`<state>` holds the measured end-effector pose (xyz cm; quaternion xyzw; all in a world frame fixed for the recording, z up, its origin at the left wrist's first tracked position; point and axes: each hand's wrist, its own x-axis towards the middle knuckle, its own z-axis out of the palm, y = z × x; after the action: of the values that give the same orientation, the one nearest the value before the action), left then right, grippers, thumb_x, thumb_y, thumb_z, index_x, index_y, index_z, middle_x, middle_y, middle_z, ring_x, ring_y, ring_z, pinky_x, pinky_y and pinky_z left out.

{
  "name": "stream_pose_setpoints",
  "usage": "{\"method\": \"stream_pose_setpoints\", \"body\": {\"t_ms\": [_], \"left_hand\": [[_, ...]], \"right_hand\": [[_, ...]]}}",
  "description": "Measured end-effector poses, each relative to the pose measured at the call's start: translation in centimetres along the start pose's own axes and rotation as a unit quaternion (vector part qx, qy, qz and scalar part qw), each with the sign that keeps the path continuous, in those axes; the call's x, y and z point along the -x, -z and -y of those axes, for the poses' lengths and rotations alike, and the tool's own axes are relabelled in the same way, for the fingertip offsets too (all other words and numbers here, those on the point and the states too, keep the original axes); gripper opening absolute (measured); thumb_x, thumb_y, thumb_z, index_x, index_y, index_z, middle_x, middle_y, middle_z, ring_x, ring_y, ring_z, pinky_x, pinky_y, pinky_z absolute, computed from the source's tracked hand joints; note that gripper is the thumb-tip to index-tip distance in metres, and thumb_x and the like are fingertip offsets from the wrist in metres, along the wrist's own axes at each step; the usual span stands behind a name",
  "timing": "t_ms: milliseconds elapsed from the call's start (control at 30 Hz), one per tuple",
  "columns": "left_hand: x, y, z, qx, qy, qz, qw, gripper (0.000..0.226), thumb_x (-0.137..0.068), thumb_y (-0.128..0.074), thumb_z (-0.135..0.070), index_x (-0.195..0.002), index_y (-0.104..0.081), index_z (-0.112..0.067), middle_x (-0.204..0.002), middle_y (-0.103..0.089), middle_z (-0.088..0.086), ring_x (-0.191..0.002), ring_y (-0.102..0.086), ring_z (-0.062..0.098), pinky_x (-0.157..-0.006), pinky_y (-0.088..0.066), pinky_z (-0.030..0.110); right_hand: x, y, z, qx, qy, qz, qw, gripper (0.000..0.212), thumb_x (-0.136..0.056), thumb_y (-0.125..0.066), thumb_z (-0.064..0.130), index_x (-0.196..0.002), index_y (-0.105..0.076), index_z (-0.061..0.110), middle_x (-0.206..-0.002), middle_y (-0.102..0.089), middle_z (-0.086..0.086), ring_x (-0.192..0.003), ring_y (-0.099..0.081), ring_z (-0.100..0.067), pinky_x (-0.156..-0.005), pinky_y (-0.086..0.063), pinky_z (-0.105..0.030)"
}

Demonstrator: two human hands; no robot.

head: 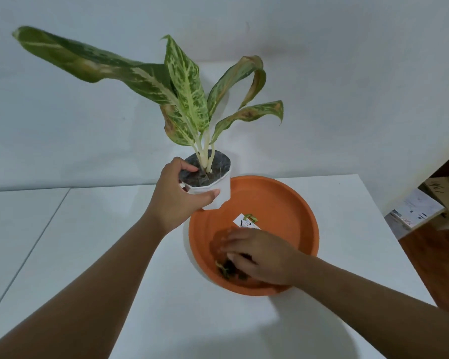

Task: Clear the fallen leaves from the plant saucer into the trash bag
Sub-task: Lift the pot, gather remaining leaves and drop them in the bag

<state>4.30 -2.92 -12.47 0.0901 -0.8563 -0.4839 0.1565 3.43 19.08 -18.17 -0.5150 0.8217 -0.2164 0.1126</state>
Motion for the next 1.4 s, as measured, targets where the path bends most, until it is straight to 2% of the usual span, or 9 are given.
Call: {"method": "stream_pose_setpoints", "body": {"t_ms": [67,200,467,633,800,900,1100,1233,1400], "left_hand": [[0.1,-0.5,0.0,0.004,0.004,-0.004,1.000,0.057,-0.060,-0.091,-0.034,-0.100,-0.052,-0.027,-0.113,-0.060,0.001,-0.102,-0.062,0.011,-0.080,-0.057,0.025],[-0.5,-1.8,-0.7,0.022,0.017,-0.006,1.000,0.056,-0.060,-0.092,-0.033,-0.100,-0.052,-0.026,-0.112,-0.061,0.000,-0.097,-0.064,0.010,-0.070,-0.056,0.020],[-0.5,-4.3,-0.5,0.036,0.017,0.020,0.999,0.059,-0.054,-0.090,-0.044,-0.097,-0.052,-0.035,-0.113,-0.059,-0.002,-0.101,-0.064,0.017,-0.076,-0.060,0.044],[0.0,-5.8,-0.3,0.033,0.017,0.008,0.999,0.058,-0.056,-0.089,-0.041,-0.099,-0.051,-0.029,-0.113,-0.060,0.000,-0.100,-0.063,0.012,-0.086,-0.057,0.041],[0.3,-6.3,-0.1,0.019,0.023,0.024,0.999,0.059,-0.058,-0.090,-0.036,-0.101,-0.052,-0.028,-0.115,-0.060,0.000,-0.101,-0.062,0.010,-0.085,-0.055,0.033],[0.8,-7.4,0.4,0.005,0.004,0.021,1.000,0.059,-0.059,-0.091,-0.031,-0.102,-0.051,-0.024,-0.115,-0.056,0.001,-0.103,-0.059,0.009,-0.081,-0.049,0.020],[1.2,-8.7,1.2,-0.010,-0.012,0.025,1.000,0.062,-0.055,-0.088,-0.039,-0.100,-0.048,-0.031,-0.113,-0.053,-0.002,-0.102,-0.058,0.006,-0.084,-0.051,0.028],[1.5,-8.9,1.6,-0.006,-0.018,0.032,0.999,0.062,-0.058,-0.091,-0.026,-0.103,-0.048,-0.025,-0.115,-0.047,0.001,-0.101,-0.052,-0.001,-0.082,-0.046,0.013],[1.4,-8.6,1.6,0.002,-0.015,0.054,0.998,0.071,-0.055,-0.091,-0.034,-0.109,-0.046,-0.028,-0.118,-0.045,-0.001,-0.107,-0.053,0.010,-0.091,-0.052,0.032]], "right_hand": [[-0.6,0.6,-2.3,0.036,-0.091,-0.014,0.995,0.045,-0.099,-0.037,0.036,-0.142,-0.042,0.025,-0.152,-0.037,0.004,-0.143,-0.026,-0.014,-0.116,-0.013,-0.022],[-1.9,-0.1,-4.1,0.062,-0.171,0.037,0.983,0.057,-0.099,-0.027,0.047,-0.150,-0.025,0.023,-0.161,-0.018,-0.001,-0.149,-0.007,-0.023,-0.122,-0.008,-0.043],[1.6,1.4,-0.3,-0.004,-0.059,0.011,0.998,0.037,-0.096,-0.043,0.034,-0.129,-0.057,0.026,-0.139,-0.054,0.009,-0.126,-0.049,-0.010,-0.104,-0.043,-0.032],[1.1,0.9,-3.5,0.056,-0.143,0.009,0.988,0.052,-0.097,-0.038,0.040,-0.146,-0.036,0.022,-0.156,-0.032,-0.003,-0.145,-0.025,-0.022,-0.120,-0.019,-0.033],[3.8,-0.3,-0.5,-0.042,-0.096,0.071,0.992,0.041,-0.098,-0.039,0.037,-0.133,-0.053,0.023,-0.148,-0.045,0.003,-0.139,-0.035,-0.011,-0.113,-0.033,-0.035],[4.3,0.5,-0.4,-0.067,-0.113,0.023,0.991,0.036,-0.096,-0.044,0.035,-0.128,-0.057,0.026,-0.140,-0.052,0.010,-0.129,-0.046,-0.008,-0.105,-0.042,-0.034],[1.8,0.3,-1.1,0.014,-0.134,0.006,0.991,0.051,-0.096,-0.043,0.035,-0.145,-0.037,0.023,-0.153,-0.036,0.002,-0.142,-0.029,-0.019,-0.113,-0.028,-0.032],[2.4,-0.7,-0.3,0.007,-0.100,0.049,0.994,0.045,-0.098,-0.042,0.033,-0.140,-0.047,0.020,-0.150,-0.042,0.002,-0.143,-0.029,-0.019,-0.116,-0.028,-0.035],[3.8,0.9,-0.4,-0.026,-0.123,0.036,0.991,0.041,-0.091,-0.052,0.031,-0.132,-0.055,0.025,-0.133,-0.058,0.003,-0.122,-0.051,-0.017,-0.102,-0.043,-0.035]]}}
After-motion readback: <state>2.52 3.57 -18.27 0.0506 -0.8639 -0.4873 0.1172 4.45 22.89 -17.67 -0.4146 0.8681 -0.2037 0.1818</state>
